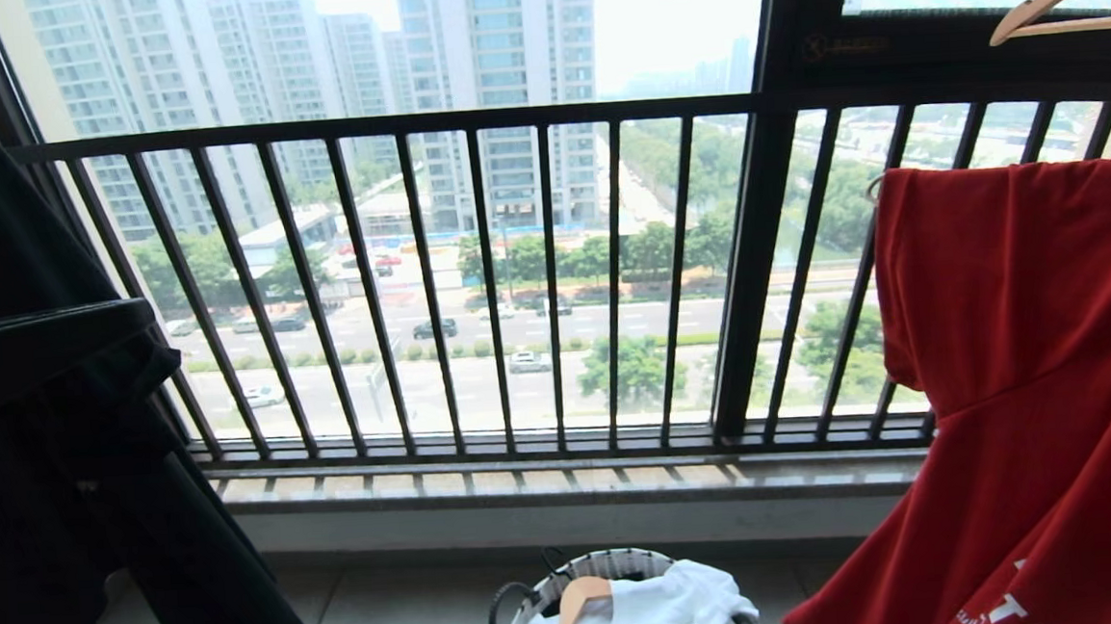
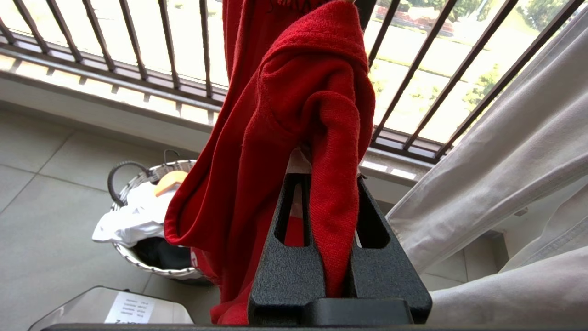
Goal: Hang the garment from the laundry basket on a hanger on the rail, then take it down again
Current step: Hang the clothes on the clothes rack
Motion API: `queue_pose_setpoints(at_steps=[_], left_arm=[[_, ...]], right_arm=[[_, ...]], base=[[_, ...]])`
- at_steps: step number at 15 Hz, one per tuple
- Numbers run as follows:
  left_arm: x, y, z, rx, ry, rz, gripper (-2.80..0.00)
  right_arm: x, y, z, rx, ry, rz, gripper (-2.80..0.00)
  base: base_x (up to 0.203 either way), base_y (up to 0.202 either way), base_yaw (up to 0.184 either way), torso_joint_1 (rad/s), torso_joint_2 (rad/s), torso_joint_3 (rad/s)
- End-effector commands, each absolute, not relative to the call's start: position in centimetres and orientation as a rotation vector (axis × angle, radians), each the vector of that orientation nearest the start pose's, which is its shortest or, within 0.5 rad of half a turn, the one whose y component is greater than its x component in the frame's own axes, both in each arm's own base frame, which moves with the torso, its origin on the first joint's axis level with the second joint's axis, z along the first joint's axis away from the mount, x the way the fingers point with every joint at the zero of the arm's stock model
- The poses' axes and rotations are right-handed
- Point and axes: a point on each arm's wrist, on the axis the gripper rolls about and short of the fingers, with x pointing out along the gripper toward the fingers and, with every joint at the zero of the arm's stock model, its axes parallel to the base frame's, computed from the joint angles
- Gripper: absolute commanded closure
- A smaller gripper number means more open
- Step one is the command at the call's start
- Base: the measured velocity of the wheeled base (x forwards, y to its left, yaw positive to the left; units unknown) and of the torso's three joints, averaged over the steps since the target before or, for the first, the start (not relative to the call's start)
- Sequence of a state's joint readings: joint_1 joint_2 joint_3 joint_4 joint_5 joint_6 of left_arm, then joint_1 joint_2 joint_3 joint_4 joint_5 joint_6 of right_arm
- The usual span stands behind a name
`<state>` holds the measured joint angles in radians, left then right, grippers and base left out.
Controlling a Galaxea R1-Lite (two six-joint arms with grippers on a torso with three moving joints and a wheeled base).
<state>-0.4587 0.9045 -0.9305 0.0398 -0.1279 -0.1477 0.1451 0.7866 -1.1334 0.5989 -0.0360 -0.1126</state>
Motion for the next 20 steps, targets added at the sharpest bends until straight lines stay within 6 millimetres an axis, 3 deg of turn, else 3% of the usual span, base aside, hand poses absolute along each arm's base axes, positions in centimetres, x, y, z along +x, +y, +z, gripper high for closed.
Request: queue_pose_setpoints(at_steps=[1, 20], left_arm=[[7.7, -4.2, 31.5, -0.143, 0.053, -0.587, 0.0], [7.2, -3.9, 30.9, -0.148, 0.046, -0.599, 0.0]], right_arm=[[2.7, 0.3, 31.7, -0.149, 0.25, 0.126, 0.0], [1.7, 0.2, 31.7, -0.208, 0.216, 0.14, 0.0]], base=[[0.0, 0.0, 0.0, 0.184, -0.49, -0.302], [0.0, 0.0, 0.0, 0.237, -0.54, -0.306]])
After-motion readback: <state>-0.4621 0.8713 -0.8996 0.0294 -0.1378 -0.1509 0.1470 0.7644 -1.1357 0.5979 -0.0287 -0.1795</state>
